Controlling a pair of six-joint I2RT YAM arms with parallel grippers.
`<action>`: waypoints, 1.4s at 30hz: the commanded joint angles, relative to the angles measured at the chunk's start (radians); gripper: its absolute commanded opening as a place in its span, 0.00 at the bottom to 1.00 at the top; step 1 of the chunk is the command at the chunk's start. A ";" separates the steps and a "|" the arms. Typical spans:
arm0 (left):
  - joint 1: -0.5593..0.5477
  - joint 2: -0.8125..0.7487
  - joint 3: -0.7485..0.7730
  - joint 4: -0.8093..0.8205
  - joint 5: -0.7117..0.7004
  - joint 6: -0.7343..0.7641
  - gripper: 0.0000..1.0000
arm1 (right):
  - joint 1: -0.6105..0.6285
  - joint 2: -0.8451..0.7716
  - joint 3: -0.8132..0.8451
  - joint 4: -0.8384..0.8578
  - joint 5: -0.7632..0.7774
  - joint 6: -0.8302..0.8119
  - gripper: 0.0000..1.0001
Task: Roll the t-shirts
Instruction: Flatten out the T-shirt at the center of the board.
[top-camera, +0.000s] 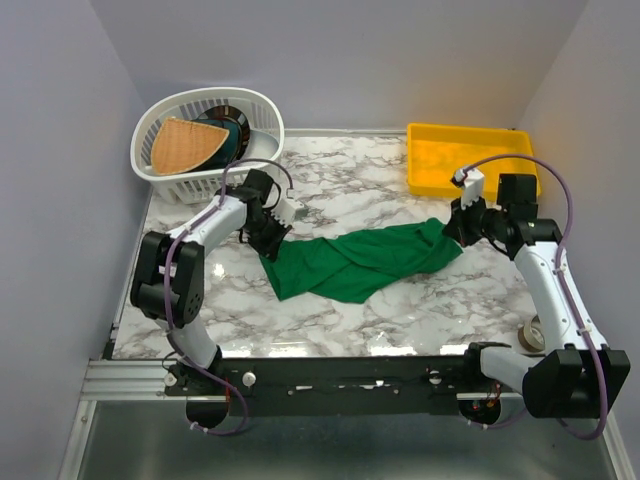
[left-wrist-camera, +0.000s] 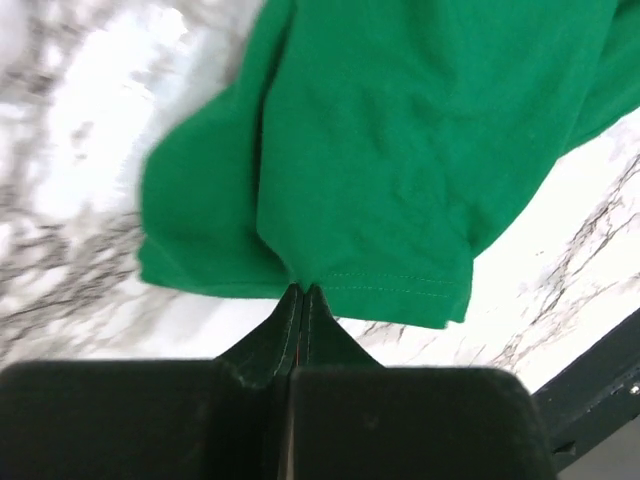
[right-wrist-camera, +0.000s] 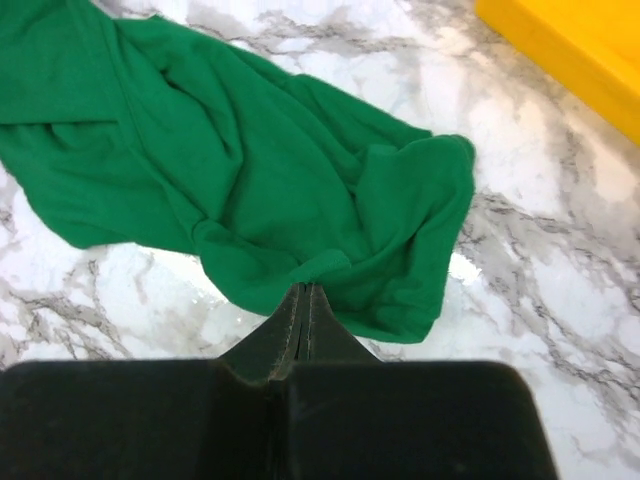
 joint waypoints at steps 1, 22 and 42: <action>0.015 -0.131 0.135 -0.018 -0.033 0.051 0.00 | -0.004 0.001 0.092 0.122 0.109 0.042 0.00; -0.157 -0.390 0.008 -0.311 0.138 0.226 0.50 | -0.006 -0.174 -0.067 -0.025 0.154 -0.102 0.00; -0.145 -0.125 -0.178 0.154 -0.014 -0.170 0.54 | -0.006 -0.080 -0.055 0.005 0.132 -0.031 0.00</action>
